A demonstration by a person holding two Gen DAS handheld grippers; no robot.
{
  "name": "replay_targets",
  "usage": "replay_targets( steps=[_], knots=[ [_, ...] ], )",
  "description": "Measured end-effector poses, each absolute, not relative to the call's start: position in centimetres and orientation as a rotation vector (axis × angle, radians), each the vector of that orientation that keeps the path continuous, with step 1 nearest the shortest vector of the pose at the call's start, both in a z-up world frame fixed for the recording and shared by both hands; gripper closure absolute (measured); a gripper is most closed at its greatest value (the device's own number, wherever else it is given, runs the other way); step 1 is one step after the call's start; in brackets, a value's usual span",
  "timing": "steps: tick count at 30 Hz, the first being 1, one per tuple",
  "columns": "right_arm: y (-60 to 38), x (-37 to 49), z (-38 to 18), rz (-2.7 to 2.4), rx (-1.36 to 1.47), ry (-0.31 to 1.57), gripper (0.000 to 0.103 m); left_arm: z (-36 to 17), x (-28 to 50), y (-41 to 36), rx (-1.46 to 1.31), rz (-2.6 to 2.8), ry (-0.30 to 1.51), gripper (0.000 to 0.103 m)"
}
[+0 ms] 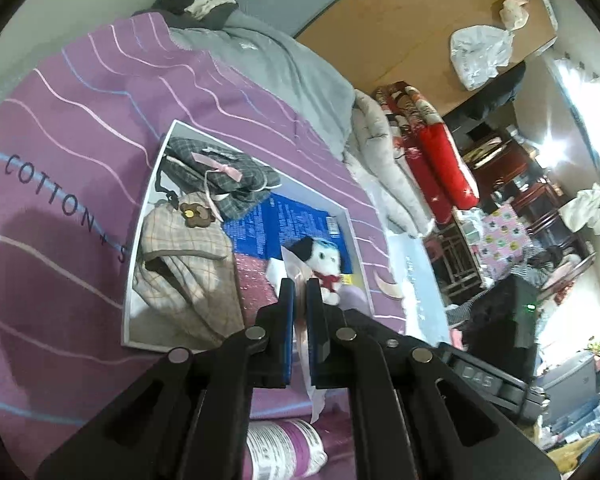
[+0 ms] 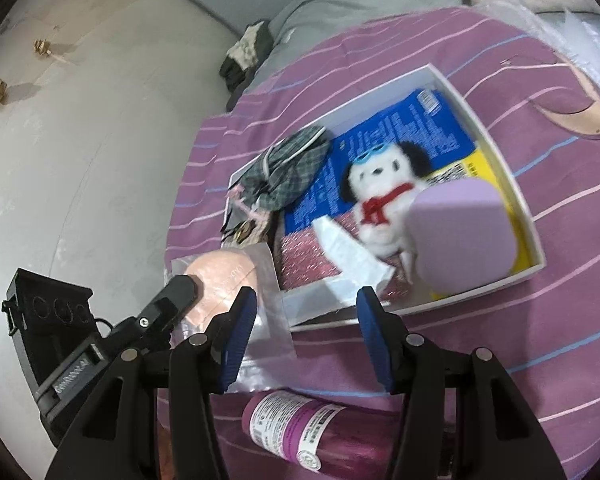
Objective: Organize soft objects
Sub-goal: 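Carry the bagged peach sponge over the tray and lower it in, then open the left gripper and withdraw it from the tray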
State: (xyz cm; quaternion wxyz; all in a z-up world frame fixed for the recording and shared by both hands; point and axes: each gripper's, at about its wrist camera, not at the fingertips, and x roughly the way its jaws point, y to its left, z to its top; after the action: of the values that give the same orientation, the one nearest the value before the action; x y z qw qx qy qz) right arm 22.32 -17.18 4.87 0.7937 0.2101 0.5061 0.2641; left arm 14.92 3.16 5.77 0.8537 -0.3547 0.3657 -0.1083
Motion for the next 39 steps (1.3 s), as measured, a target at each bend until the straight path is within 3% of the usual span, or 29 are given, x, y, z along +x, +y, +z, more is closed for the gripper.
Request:
replay_targets(
  steps=[28,31,33,35,39],
  knots=[
    [-17.0,22.5,4.3,0.436,0.390,1.009,0.051,3.1,18.0,-0.5,-0.442,0.069,0.854,0.094],
    [-17.0,22.3,4.6,0.440,0.387,1.003,0.051,3.2,17.8,-1.0,-0.413,0.083,0.849,0.084],
    [-17.0,22.3,4.8,0.434,0.375,0.998,0.051,3.3,17.8,-1.2,-0.415,0.067,0.854,0.070],
    [-17.2,22.2,4.9,0.422,0.377,0.989,0.051,3.4,17.7,-1.4,-0.412,0.054,0.851,0.063],
    [-17.8,22.3,5.1,0.407,0.382,0.975,0.051,3.9,17.3,-2.1,-0.367,0.071,0.841,0.059]
  ],
)
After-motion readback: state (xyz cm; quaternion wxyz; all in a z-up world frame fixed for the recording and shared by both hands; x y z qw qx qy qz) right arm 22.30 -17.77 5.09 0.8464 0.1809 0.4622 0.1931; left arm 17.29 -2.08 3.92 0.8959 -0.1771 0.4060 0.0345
